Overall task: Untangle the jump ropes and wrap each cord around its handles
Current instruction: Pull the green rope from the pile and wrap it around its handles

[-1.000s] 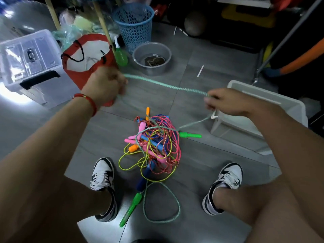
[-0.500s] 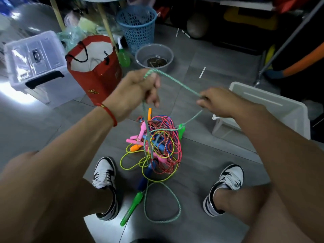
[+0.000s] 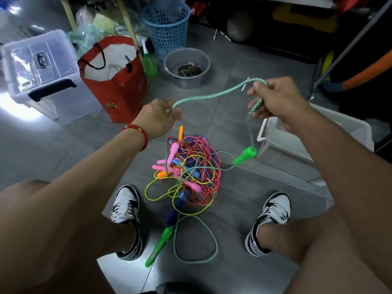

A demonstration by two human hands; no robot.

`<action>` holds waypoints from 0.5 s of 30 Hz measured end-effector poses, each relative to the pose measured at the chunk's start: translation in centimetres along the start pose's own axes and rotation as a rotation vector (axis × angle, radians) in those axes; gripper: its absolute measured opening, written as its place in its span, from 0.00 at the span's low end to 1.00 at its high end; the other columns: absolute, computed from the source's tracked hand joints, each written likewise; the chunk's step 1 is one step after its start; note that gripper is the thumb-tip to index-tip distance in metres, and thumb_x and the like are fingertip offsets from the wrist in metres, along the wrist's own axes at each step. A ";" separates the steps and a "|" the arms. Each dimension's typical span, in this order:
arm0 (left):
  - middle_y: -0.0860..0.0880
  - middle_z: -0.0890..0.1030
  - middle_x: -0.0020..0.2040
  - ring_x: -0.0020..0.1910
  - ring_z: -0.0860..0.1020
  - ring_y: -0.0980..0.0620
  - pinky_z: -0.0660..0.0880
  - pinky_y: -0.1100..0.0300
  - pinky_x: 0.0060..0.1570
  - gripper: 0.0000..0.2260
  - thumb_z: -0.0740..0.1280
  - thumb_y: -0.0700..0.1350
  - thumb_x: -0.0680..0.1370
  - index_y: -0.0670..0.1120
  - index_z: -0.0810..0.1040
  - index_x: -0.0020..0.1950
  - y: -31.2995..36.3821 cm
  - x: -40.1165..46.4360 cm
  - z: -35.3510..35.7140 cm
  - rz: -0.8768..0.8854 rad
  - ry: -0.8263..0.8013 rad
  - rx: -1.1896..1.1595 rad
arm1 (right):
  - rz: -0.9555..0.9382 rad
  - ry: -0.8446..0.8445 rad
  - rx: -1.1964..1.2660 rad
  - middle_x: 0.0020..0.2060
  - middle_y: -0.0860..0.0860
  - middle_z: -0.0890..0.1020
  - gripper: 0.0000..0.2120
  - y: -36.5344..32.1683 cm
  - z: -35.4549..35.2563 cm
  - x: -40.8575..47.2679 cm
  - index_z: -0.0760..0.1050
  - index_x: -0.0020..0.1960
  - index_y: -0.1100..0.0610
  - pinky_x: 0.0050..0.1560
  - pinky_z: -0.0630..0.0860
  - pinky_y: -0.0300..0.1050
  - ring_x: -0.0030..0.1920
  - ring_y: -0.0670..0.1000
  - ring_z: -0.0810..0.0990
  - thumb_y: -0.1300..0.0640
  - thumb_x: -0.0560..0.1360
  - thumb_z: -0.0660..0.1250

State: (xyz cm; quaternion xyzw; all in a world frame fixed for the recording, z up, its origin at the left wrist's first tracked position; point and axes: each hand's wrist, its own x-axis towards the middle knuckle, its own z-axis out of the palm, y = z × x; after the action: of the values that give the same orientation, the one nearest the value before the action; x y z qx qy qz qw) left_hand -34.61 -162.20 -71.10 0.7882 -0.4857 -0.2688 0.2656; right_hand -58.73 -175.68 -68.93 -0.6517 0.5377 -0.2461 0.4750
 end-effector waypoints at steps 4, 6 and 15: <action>0.46 0.81 0.45 0.43 0.78 0.52 0.74 0.58 0.44 0.08 0.61 0.40 0.83 0.44 0.81 0.53 1.1 -0.2 1.2 0.121 -0.075 -0.390 | 0.057 0.101 -0.028 0.35 0.58 0.83 0.14 1.3 -0.5 0.7 0.77 0.44 0.59 0.24 0.77 0.41 0.23 0.51 0.81 0.53 0.83 0.60; 0.45 0.81 0.51 0.47 0.76 0.50 0.73 0.57 0.45 0.09 0.61 0.35 0.82 0.40 0.79 0.59 0.9 -0.2 2.3 0.149 -0.195 -0.394 | 0.104 0.083 -0.031 0.38 0.61 0.84 0.14 2.6 -0.7 1.0 0.77 0.42 0.59 0.29 0.81 0.44 0.28 0.55 0.84 0.54 0.83 0.60; 0.46 0.83 0.61 0.56 0.83 0.42 0.80 0.48 0.52 0.19 0.63 0.35 0.81 0.53 0.72 0.68 -3.6 -3.7 9.8 -0.069 -0.879 -0.467 | 0.084 -0.041 -0.261 0.39 0.56 0.85 0.13 6.7 0.6 0.6 0.81 0.42 0.58 0.50 0.83 0.54 0.40 0.58 0.86 0.55 0.81 0.63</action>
State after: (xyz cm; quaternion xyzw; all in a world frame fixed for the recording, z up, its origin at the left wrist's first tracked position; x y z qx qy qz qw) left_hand -40.51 -158.98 -79.91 0.5354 -0.4520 -0.6860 0.1961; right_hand -61.15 -175.83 -75.19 -0.6897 0.5820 -0.1407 0.4070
